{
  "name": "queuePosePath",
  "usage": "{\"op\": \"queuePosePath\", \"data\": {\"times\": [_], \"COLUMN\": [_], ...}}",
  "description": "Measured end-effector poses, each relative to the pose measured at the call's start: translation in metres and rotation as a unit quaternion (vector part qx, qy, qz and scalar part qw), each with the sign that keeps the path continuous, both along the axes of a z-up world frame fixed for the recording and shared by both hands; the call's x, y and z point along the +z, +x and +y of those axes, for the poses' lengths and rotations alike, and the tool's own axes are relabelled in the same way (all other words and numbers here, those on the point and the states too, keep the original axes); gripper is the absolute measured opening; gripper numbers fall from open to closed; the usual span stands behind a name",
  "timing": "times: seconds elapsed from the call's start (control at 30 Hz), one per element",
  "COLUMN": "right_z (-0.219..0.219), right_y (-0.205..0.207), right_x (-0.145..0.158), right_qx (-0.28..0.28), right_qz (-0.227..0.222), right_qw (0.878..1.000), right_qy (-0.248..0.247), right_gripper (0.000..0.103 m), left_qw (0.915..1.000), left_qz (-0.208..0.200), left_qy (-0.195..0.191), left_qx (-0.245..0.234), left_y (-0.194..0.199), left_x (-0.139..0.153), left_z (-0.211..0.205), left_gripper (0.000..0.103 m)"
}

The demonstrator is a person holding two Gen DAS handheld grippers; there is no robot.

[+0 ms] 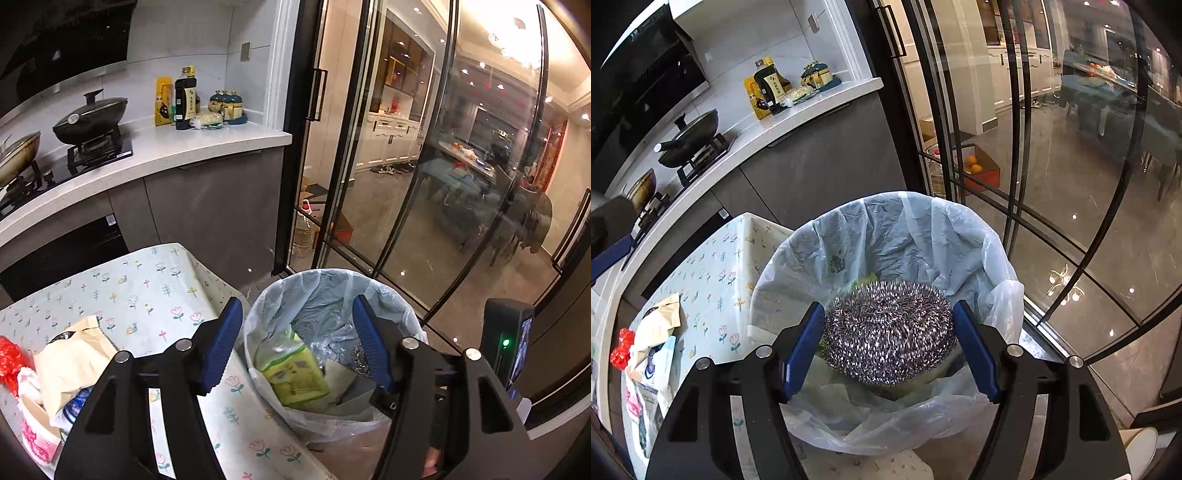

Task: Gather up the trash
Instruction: 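Move both tools back over the remaining trash on the table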

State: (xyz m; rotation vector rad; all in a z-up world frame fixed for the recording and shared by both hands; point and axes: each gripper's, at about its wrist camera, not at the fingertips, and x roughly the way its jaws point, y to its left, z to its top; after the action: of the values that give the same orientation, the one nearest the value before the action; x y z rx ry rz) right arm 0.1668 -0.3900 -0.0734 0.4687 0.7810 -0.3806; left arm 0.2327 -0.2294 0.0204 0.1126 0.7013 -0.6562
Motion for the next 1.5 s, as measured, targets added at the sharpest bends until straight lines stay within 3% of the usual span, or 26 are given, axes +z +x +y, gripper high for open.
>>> {"op": "queuePosePath", "data": {"times": [0.47, 0.53, 0.63, 0.77, 0.87, 1.0, 1.5], "right_z": [0.02, 0.02, 0.02, 0.025, 0.034, 0.052, 0.122], "right_y": [0.011, 0.015, 0.017, 0.012, 0.007, 0.001, -0.025], "right_x": [0.03, 0.031, 0.034, 0.04, 0.044, 0.05, 0.06], "right_qx": [0.027, 0.025, 0.025, 0.025, 0.032, 0.048, 0.096], "right_qz": [-0.018, -0.017, -0.015, -0.025, -0.028, -0.032, -0.039], "right_qw": [0.999, 0.999, 0.999, 0.999, 0.999, 0.998, 0.994], "right_qy": [-0.03, -0.034, -0.035, -0.031, -0.033, -0.035, -0.038], "right_gripper": [0.07, 0.076, 0.076, 0.076, 0.076, 0.076, 0.076], "left_qw": [0.999, 0.9987, 0.9982, 0.9974, 0.9968, 0.9952, 0.9886], "left_qz": [-0.014, -0.016, -0.017, -0.019, -0.012, -0.006, 0.013], "left_qy": [0.006, 0.006, 0.005, 0.005, 0.004, 0.003, 0.011], "left_qx": [0.042, 0.048, 0.058, 0.069, 0.078, 0.098, 0.149], "left_y": [-0.014, -0.015, -0.017, -0.02, -0.021, -0.027, -0.05], "left_x": [0.009, 0.009, 0.01, 0.009, 0.007, 0.004, -0.012], "left_z": [0.043, 0.049, 0.059, 0.073, 0.083, 0.097, 0.171], "left_gripper": [0.061, 0.062, 0.068, 0.068, 0.071, 0.085, 0.085]}}
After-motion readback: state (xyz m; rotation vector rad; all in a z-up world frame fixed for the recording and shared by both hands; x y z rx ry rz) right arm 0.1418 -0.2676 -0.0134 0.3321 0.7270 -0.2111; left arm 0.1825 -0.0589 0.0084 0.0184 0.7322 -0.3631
